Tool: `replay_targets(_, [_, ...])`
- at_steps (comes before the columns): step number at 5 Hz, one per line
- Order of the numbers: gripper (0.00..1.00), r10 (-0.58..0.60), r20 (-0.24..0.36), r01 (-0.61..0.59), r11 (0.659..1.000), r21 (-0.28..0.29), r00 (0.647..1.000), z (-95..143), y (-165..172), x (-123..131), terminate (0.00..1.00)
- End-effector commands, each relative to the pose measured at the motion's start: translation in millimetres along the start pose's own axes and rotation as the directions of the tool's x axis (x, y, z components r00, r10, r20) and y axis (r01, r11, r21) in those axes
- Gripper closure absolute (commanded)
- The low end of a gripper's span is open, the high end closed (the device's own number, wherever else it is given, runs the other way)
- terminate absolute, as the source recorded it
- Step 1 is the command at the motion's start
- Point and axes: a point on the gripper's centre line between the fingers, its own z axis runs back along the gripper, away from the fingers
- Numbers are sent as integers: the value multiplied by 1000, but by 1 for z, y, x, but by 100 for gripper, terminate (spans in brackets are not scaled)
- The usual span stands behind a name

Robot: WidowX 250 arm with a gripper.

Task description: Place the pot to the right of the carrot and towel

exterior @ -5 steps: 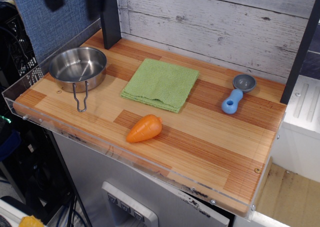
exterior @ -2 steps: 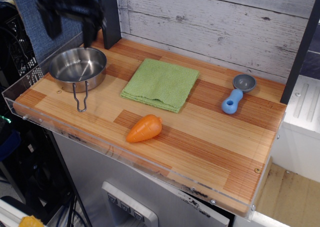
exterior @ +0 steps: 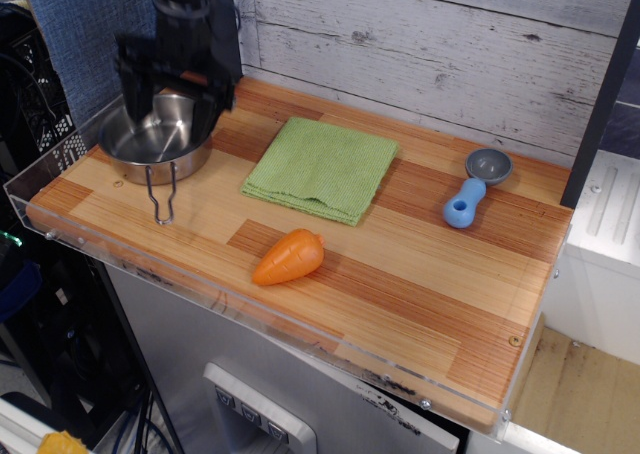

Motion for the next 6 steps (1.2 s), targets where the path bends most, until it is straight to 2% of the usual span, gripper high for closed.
replay_targets(1, [0,-5,6,5,1000,-7,1000,0,-17,3,0])
replay_targets(2, [0,-4,1,4,1000,3,1000,-2,-18,3,0])
replay_targets(3, [0,72,58,-74,997,24,996,29,11,-4,0])
replay_targets(4, [0,181,102,-181,983,-9,978,62,49,-17,0])
replay_targets(5, [0,182,111,-178,983,-45,977,74,54,-20,0])
replay_targets(6, [0,101,60,-98,994,-52,993,59,26,-12,0])
